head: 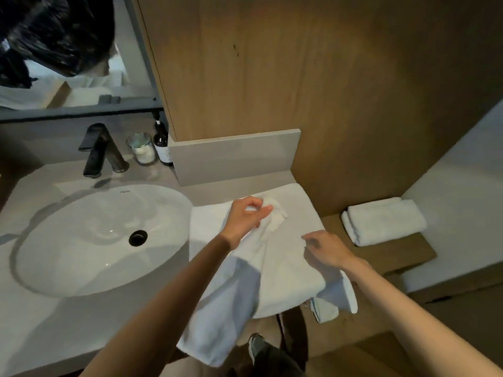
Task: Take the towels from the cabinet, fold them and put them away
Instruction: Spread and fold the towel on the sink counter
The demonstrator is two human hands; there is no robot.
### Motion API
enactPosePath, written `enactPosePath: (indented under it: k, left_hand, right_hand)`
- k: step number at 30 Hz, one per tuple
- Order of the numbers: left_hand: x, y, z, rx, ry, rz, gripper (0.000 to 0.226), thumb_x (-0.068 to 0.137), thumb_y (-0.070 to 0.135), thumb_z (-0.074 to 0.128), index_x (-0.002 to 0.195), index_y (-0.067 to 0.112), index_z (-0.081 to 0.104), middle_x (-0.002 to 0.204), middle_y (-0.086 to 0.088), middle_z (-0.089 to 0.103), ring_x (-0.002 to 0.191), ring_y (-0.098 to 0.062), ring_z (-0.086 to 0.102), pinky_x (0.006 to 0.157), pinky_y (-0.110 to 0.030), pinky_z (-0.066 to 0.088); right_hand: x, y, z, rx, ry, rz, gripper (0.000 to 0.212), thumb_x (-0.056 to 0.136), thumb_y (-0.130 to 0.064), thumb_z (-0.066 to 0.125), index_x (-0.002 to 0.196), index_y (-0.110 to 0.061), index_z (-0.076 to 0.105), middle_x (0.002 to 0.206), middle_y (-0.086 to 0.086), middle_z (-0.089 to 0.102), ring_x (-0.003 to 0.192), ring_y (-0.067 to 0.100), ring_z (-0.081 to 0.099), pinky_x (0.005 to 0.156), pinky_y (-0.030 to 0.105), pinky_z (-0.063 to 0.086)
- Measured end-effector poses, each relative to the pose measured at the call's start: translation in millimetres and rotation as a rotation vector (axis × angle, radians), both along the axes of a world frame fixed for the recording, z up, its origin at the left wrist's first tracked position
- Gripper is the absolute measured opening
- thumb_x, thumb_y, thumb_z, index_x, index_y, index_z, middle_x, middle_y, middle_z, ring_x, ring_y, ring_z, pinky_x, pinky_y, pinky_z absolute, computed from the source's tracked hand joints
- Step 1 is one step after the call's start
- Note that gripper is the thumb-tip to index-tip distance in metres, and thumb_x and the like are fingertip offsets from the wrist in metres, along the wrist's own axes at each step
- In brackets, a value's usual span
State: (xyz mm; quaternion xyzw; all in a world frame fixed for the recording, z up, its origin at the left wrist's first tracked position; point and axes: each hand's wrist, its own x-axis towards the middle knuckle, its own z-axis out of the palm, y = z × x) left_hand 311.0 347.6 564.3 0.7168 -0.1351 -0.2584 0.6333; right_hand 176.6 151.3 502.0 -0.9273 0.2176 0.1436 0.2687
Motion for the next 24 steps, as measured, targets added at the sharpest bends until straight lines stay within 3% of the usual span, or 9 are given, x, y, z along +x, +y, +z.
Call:
enactPosePath:
  k: [3, 8, 11, 14, 16, 18, 20, 22, 24]
  left_hand:
    - [5.4, -28.1, -14.3, 0.065, -0.023, 0.072, 0.012, 0.082, 0.010, 0.074, 0.081, 0.006, 0.063, 0.091, 0.005, 0.055, 0.069, -0.006, 0.054, 0.046, -0.011, 0.044]
    - [18.9, -66.4, -28.2, 0.057, -0.028, 0.122, 0.023, 0.083, 0.010, 0.073, 0.067, 0.017, 0.058, 0.085, 0.008, 0.056, 0.071, -0.013, 0.053, 0.058, -0.020, 0.045]
    - [23.8, -81.2, -32.4, 0.065, 0.028, 0.086, 0.016, 0.086, 0.016, 0.071, 0.076, 0.015, 0.058, 0.080, 0.010, 0.059, 0.066, -0.009, 0.054, 0.059, -0.021, 0.047]
    - [24.6, -87.3, -52.7, 0.143, 0.053, 0.053, 0.005, 0.090, 0.017, 0.065, 0.088, 0.018, 0.062, 0.088, 0.001, 0.063, 0.071, -0.012, 0.056, 0.065, -0.022, 0.048]
    - [20.7, -85.4, -65.8, 0.244, -0.036, -0.028, 0.012, 0.096, 0.011, 0.054, 0.100, 0.017, 0.063, 0.101, 0.001, 0.065, 0.083, -0.008, 0.058, 0.073, -0.014, 0.045]
    - [19.4, -81.9, -75.0, 0.349, -0.206, -0.103, 0.022, 0.095, 0.003, 0.050, 0.109, 0.012, 0.063, 0.111, 0.000, 0.064, 0.094, -0.010, 0.058, 0.079, -0.012, 0.041]
    - [19.6, -79.7, -81.7, 0.417, -0.306, -0.165, 0.030, 0.091, 0.000, 0.054, 0.118, 0.009, 0.060, 0.116, -0.009, 0.060, 0.098, -0.019, 0.057, 0.080, -0.016, 0.038]
    - [21.7, -78.7, -85.9, 0.471, -0.328, -0.185, 0.039, 0.088, 0.001, 0.058, 0.127, 0.011, 0.056, 0.117, -0.010, 0.055, 0.098, -0.021, 0.056, 0.079, -0.014, 0.035]
    - [24.0, -79.0, -88.9, 0.496, -0.365, -0.222, 0.047, 0.087, 0.005, 0.062, 0.133, 0.013, 0.052, 0.120, -0.007, 0.051, 0.096, -0.016, 0.052, 0.081, -0.013, 0.034]
  right_hand:
    - [-3.9, -10.4, -10.1, -0.044, 0.008, 0.073, 0.033, 0.100, -0.018, 0.041, 0.125, -0.028, 0.061, 0.138, -0.003, 0.051, 0.125, 0.021, 0.049, 0.108, 0.035, 0.037]
    - [-1.5, -23.2, -4.2, 0.186, -0.053, 0.009, 0.039, 0.093, -0.003, 0.047, 0.119, -0.021, 0.068, 0.134, -0.005, 0.057, 0.125, 0.012, 0.051, 0.103, 0.018, 0.036]
    - [0.1, -25.1, -6.4, 0.323, -0.092, 0.028, 0.036, 0.092, -0.001, 0.049, 0.119, -0.016, 0.068, 0.125, -0.002, 0.064, 0.115, 0.010, 0.056, 0.093, 0.010, 0.039]
    - [2.4, -38.6, -13.7, 0.525, -0.177, 0.099, 0.031, 0.091, 0.006, 0.052, 0.119, 0.002, 0.065, 0.115, 0.013, 0.067, 0.102, 0.014, 0.066, 0.090, 0.019, 0.050]
    - [10.2, -47.7, -12.1, 0.645, -0.158, -0.036, 0.025, 0.092, 0.011, 0.052, 0.114, 0.010, 0.063, 0.104, 0.017, 0.067, 0.079, 0.011, 0.069, 0.077, 0.023, 0.056]
    - [19.2, -55.5, -14.1, 0.556, -0.195, -0.222, 0.020, 0.095, 0.008, 0.048, 0.102, 0.005, 0.067, 0.094, 0.014, 0.066, 0.062, 0.008, 0.065, 0.062, 0.021, 0.052]
    - [29.6, -67.2, -19.1, 0.399, -0.310, -0.376, 0.018, 0.097, -0.005, 0.051, 0.098, -0.006, 0.069, 0.098, 0.006, 0.068, 0.076, 0.007, 0.065, 0.071, 0.022, 0.050]
    - [35.6, -74.2, -17.5, 0.299, -0.328, -0.377, 0.017, 0.096, -0.018, 0.056, 0.109, -0.014, 0.066, 0.106, -0.002, 0.066, 0.094, 0.010, 0.059, 0.081, 0.024, 0.043]
    - [43.6, -80.7, -18.7, 0.440, -0.237, -0.463, 0.035, 0.095, -0.021, 0.058, 0.129, -0.014, 0.054, 0.115, -0.001, 0.057, 0.101, 0.012, 0.052, 0.081, 0.024, 0.038]
